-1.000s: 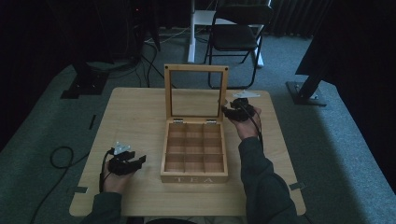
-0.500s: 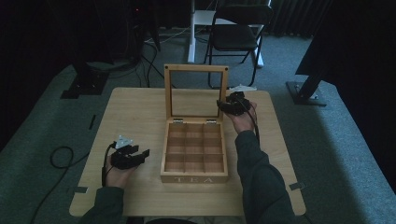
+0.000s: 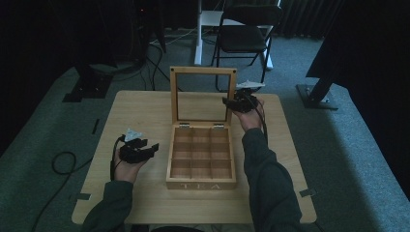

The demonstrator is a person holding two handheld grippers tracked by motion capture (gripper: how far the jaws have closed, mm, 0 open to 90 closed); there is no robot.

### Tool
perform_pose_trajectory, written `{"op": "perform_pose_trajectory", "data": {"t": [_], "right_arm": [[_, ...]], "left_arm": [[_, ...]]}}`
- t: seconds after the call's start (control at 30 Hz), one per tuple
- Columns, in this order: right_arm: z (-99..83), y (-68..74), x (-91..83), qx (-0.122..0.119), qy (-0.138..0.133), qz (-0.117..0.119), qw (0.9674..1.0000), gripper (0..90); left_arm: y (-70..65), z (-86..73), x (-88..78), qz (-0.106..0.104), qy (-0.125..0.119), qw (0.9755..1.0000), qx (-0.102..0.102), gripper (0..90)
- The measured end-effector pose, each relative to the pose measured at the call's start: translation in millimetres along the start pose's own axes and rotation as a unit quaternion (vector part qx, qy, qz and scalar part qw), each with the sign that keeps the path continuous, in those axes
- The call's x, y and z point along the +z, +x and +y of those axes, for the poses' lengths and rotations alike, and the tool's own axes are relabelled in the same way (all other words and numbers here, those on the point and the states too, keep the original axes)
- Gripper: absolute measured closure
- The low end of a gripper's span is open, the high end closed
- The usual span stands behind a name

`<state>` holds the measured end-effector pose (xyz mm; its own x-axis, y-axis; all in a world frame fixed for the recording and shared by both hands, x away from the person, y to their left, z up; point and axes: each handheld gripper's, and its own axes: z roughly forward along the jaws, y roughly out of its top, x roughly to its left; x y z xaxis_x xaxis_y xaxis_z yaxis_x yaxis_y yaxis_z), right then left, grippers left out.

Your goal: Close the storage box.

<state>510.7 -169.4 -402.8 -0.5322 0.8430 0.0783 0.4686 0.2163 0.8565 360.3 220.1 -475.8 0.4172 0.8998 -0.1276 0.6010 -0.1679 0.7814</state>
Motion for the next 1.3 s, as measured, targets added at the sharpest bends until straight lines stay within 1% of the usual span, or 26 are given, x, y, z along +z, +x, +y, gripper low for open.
{"op": "perform_pose_trajectory", "data": {"t": [0.03, 0.13, 0.23, 0.3, 0.43, 0.5, 0.57, 0.67, 0.73, 0.8, 0.87, 0.97, 1.07, 1.2, 1.27, 1.3], "right_arm": [[-0.1, 0.3, -0.5, 0.000, -0.001, -0.001, 1.0000, 51.5], [-0.8, 1.8, -2.8, -0.009, 0.000, -0.007, 0.9999, 53.9], [-1.5, 1.8, -5.7, -0.005, -0.001, -0.005, 1.0000, 55.6], [-1.5, 3.7, -7.8, -0.008, -0.001, -0.008, 0.9999, 55.5], [-4.1, 7.5, -12.4, -0.014, -0.008, -0.012, 0.9998, 55.7], [-6.3, 10.6, -15.9, -0.015, -0.013, -0.015, 0.9997, 55.8], [-8.3, 13.6, -20.1, -0.022, -0.018, -0.017, 0.9995, 56.0], [-11.0, 16.6, -25.3, -0.025, -0.023, -0.017, 0.9993, 56.5], [-13.8, 18.1, -29.2, -0.018, -0.030, -0.013, 0.9993, 56.8], [-15.4, 20.1, -31.9, -0.017, -0.032, -0.014, 0.9992, 56.6], [-17.0, 22.3, -34.5, -0.021, -0.034, -0.015, 0.9991, 56.5], [-19.2, 24.3, -37.1, -0.026, -0.038, -0.016, 0.9988, 56.5], [-20.4, 25.5, -39.3, -0.024, -0.037, -0.014, 0.9989, 56.4], [-22.0, 27.2, -42.7, -0.029, -0.037, -0.013, 0.9988, 56.3], [-22.5, 27.2, -43.5, -0.030, -0.038, -0.012, 0.9988, 56.3], [-23.0, 27.2, -44.3, -0.029, -0.039, -0.010, 0.9988, 56.3]], "left_arm": [[-0.4, 1.2, 1.2, -0.001, 0.001, 1.0000, 0.001, 44.2], [-1.0, 6.0, 4.6, -0.001, 0.000, 1.0000, 0.002, 44.2], [-1.7, 12.7, 7.1, -0.003, -0.006, 1.0000, 0.001, 44.2], [-2.5, 17.6, 9.0, -0.004, -0.007, 1.0000, 0.004, 44.2], [-4.3, 32.6, 13.3, -0.004, -0.014, 0.9999, 0.007, 44.3], [-6.0, 40.6, 13.6, -0.004, -0.018, 0.9998, 0.011, 44.4], [-8.3, 48.8, 13.1, -0.003, -0.025, 0.9996, 0.012, 45.0], [-10.7, 59.6, 12.5, 0.002, -0.035, 0.9993, 0.013, 46.2], [-12.0, 67.6, 13.5, 0.008, -0.042, 0.9990, 0.010, 48.6], [-13.4, 73.8, 14.4, 0.010, -0.048, 0.9987, 0.009, 51.5], [-15.3, 80.9, 15.0, 0.009, -0.053, 0.9985, 0.008, 53.2], [-20.5, 92.2, 15.5, 0.013, -0.061, 0.9979, 0.018, 54.3], [-25.2, 101.5, 14.5, 0.014, -0.068, 0.9973, 0.026, 56.8], [-27.8, 108.6, 14.6, 0.014, -0.067, 0.9973, 0.028, 62.8], [-27.8, 109.8, 14.6, 0.016, -0.067, 0.9973, 0.027, 65.3], [-27.6, 111.5, 14.6, 0.016, -0.067, 0.9973, 0.023, 65.3]]}}
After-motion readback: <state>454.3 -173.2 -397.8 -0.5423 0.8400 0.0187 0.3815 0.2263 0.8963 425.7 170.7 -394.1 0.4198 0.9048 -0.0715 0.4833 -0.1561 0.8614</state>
